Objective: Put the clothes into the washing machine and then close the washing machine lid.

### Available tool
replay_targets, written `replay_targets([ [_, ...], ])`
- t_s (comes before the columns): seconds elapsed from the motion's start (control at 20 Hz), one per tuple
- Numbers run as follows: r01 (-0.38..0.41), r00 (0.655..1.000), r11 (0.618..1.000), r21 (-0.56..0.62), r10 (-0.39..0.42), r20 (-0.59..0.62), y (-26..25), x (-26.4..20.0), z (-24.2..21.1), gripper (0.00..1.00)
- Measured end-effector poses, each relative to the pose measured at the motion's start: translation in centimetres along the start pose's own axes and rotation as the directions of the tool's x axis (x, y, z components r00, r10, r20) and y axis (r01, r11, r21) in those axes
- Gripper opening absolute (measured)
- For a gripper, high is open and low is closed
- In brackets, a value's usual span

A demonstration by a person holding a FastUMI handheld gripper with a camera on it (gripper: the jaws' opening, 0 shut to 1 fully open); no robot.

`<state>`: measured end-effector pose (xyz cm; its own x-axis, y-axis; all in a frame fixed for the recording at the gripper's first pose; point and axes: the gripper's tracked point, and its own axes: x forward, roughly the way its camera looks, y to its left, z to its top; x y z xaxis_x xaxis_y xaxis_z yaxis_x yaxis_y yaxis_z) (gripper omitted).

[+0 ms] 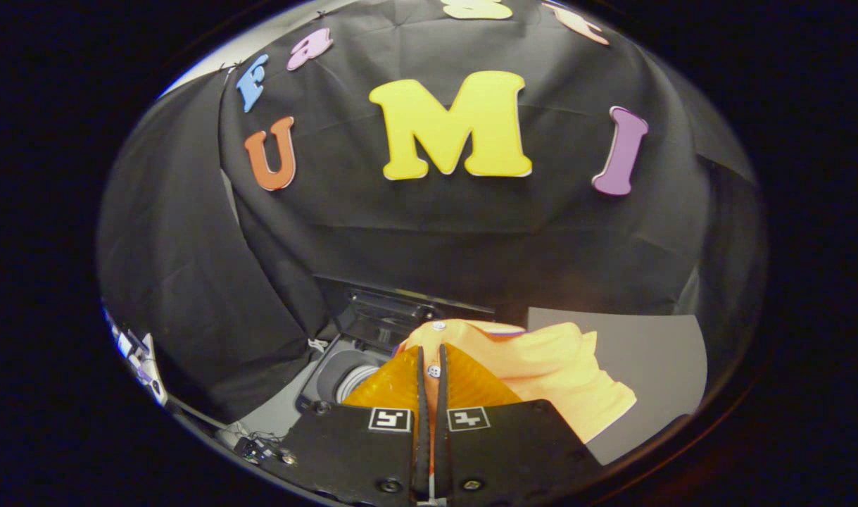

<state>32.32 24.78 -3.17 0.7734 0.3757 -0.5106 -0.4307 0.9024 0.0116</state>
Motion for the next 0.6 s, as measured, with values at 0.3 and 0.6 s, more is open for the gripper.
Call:
replay_targets([
  [0.3,-0.059,0.998,0.997,-0.046,0.058,-0.036,4.6,2.7,-0.6,0.06],
  [0.6,-0.094,0.992,0.994,-0.054,0.089,-0.085,7.2,6.0,-1.8,0.06],
])
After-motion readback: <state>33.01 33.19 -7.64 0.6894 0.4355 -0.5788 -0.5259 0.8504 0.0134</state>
